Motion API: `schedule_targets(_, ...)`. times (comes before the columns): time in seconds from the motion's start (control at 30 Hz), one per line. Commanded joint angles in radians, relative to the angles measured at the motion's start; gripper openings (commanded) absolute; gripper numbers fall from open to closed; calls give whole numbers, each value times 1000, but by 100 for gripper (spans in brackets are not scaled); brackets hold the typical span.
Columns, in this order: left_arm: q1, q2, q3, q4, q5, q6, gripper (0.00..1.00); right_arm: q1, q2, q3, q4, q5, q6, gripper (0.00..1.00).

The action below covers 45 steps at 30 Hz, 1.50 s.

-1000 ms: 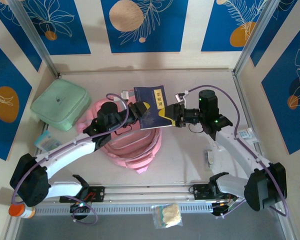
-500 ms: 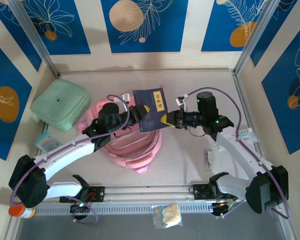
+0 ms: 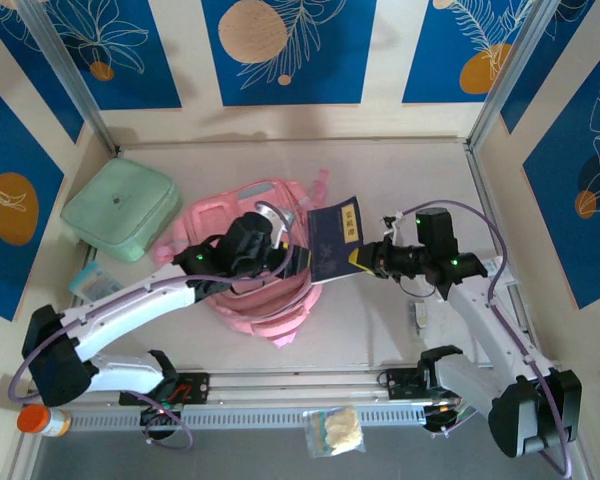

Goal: Pack books, pencil case, and school supplies into a backpack

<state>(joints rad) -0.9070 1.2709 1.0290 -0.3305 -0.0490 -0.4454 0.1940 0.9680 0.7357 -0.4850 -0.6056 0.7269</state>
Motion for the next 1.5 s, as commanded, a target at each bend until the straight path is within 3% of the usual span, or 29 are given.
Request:
schedule_targets(0.0, -44, 64, 25, -186, -128, 245, 62, -42, -46, -24, -87, -15, -73, 4)
schedule_targets(0.17, -88, 131, 34, -210, -210, 341, 66, -101, -93, -81, -125, -24, -87, 4)
schedule_targets(0.33, -90, 177, 11, -162, -198, 405, 71, -139, -125, -111, -155, -10, -111, 4)
schedule_targets(0.73, -91, 334, 66, -165, -377, 446, 71, -166, -123, -143, -102, -40, -83, 4)
schedule_targets(0.9, -87, 348, 60, -141, -429, 440, 60, -171, -121, -147, -103, -39, -82, 4)
schedule_targets(1.13, -70, 335, 39, -100, -368, 447, 20, -178, -123, -137, -117, -40, -95, 4)
schedule_targets(1.4, -69, 244, 56, -130, -372, 458, 0, -183, -121, -113, -154, -55, -116, 4)
schedule_targets(1.47, -61, 217, 70, -149, -378, 458, 0, -183, -117, -110, -150, -77, -116, 5)
